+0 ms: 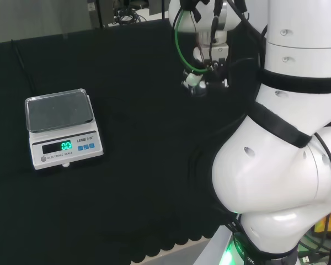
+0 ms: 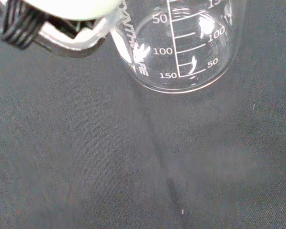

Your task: Put the beaker on the electronic balance.

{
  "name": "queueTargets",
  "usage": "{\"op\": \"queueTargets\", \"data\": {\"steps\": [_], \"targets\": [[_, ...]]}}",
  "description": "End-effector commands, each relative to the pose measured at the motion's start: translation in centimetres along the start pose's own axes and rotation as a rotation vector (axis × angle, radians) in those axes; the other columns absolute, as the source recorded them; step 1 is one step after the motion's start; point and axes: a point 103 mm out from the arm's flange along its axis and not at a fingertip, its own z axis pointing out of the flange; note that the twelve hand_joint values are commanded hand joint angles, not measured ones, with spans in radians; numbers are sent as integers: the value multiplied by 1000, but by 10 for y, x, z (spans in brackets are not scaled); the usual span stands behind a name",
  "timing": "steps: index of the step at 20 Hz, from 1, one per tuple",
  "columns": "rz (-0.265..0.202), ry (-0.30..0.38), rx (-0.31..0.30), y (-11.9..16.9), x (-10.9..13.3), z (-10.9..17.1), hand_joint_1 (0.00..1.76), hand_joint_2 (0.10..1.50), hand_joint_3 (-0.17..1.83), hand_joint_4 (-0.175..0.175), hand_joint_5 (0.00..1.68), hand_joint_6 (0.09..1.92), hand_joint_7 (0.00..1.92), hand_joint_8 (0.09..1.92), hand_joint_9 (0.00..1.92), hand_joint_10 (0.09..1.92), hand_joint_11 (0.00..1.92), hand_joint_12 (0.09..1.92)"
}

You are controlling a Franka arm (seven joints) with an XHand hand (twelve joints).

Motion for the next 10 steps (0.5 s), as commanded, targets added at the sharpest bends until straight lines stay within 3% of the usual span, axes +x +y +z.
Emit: {"op": "queueTargets", "data": {"steps": [1,7,10], "targets": [[-4,-12,-39,-18,5,-41,1130,894,563,-175,878,1274,779,1574,1197,1139,1292,1064],[-21,-19,-35,-25,20,-53,1131,876,597,-175,882,1279,790,1575,1197,1143,1288,1072],[-66,-16,-32,-29,48,-59,1131,874,601,-175,883,1280,793,1576,1196,1143,1288,1073]]}}
